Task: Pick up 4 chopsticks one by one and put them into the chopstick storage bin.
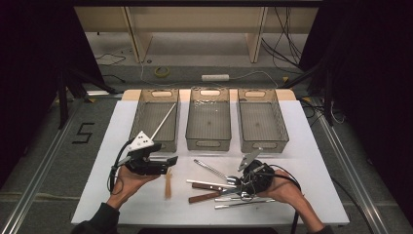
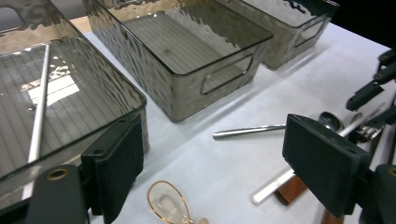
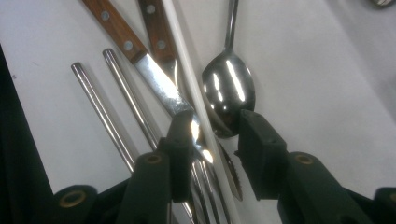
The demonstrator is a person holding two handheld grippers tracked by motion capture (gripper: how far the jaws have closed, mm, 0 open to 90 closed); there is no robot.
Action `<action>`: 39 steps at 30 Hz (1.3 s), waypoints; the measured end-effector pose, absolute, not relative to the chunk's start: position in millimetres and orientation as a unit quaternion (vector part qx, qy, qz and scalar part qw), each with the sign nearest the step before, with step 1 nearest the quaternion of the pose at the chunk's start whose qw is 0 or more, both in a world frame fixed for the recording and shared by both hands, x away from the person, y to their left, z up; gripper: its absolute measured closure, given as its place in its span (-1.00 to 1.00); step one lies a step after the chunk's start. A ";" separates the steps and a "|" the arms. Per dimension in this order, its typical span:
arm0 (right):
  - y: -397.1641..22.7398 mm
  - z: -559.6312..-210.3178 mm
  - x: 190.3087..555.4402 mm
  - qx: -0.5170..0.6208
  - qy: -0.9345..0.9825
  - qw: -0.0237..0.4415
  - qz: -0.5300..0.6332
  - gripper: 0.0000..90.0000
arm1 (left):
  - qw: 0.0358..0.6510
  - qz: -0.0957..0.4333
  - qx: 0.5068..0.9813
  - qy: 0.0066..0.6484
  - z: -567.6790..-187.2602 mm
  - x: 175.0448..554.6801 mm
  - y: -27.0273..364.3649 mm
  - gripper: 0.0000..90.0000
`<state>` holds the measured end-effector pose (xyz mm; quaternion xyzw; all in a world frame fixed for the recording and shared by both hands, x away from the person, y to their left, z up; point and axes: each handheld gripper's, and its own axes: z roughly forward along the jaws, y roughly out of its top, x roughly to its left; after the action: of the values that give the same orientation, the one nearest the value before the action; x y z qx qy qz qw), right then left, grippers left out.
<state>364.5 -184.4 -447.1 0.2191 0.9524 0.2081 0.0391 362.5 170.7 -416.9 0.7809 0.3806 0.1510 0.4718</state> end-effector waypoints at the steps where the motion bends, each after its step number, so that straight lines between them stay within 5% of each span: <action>1: -183.6 -448.1 365.2 0.218 0.953 0.037 0.207 0.53 | 0.473 0.148 0.780 0.381 -417.9 360.6 169.9 -0.56; 39: -165.2 -449.5 366.6 0.145 0.979 0.044 0.133 0.91 | 0.464 0.153 0.800 0.347 -423.1 337.4 160.5 -0.56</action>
<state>366.6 -165.2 -449.5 0.1446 0.9795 0.1334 0.0435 337.4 160.5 -423.1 0.8004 0.3473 0.1533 0.4639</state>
